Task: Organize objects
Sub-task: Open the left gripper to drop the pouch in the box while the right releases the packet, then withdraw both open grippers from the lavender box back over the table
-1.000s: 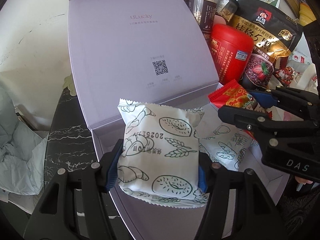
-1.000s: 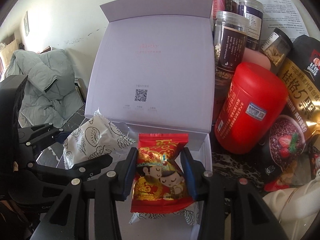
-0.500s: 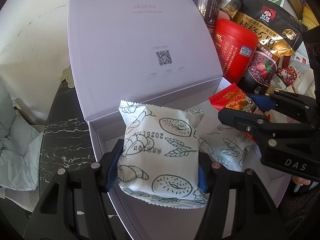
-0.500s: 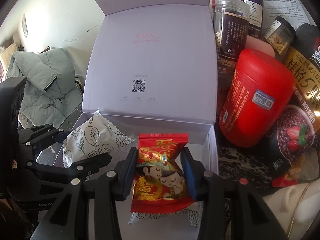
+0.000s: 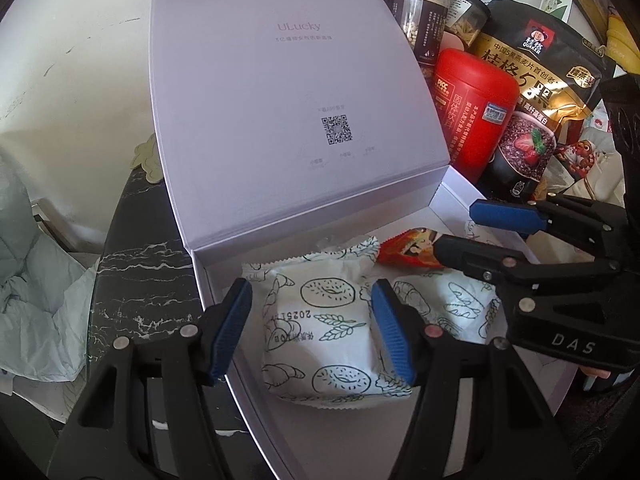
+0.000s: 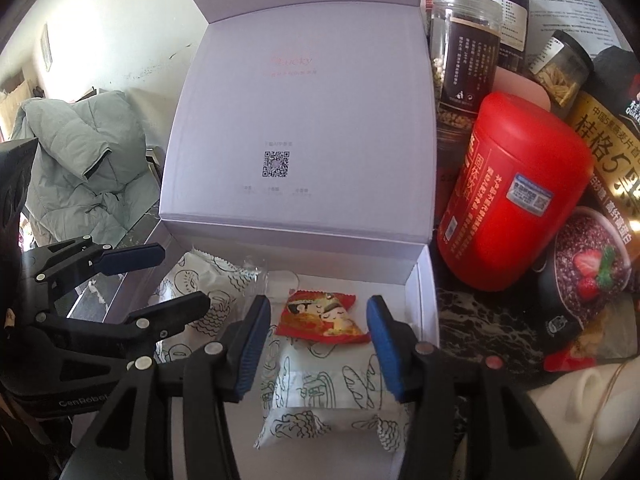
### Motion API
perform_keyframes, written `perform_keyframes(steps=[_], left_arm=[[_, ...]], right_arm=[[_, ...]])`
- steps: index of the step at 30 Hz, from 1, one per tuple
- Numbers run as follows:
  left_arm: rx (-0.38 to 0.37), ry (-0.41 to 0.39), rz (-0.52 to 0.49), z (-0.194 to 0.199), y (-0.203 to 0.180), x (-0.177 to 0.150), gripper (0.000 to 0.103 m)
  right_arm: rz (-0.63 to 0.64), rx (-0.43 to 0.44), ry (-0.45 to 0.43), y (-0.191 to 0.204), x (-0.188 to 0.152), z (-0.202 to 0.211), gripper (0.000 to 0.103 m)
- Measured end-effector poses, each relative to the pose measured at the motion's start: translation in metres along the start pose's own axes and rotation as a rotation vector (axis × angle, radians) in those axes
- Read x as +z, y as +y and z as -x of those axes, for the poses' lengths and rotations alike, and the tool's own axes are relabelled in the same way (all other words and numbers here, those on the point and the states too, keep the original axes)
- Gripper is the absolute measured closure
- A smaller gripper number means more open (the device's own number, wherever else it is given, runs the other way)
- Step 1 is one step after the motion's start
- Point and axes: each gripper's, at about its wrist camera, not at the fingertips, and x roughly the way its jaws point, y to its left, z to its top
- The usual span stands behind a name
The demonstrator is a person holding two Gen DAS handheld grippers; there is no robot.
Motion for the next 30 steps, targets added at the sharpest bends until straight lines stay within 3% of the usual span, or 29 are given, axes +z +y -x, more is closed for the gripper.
perform_keyframes(steps=[7,25,30], left_arm=[[0.035,-0.012,-0.009,0.014,0.004,-0.001,0.041],[0.106,-0.093,0.001,0.082,0.014,0.007,0.041],[0.123,-0.129,0.004,0.107,0.012,0.006,0.035]], right_arm=[[0.006,-0.055,-0.021,0.006,0.002,0.013,0.052],[0.010,-0.070,-0.096,0.021,0.000,0.085,0.047],[0.013,-0.071,-0.117,0.026,-0.004,0.107,0.045]])
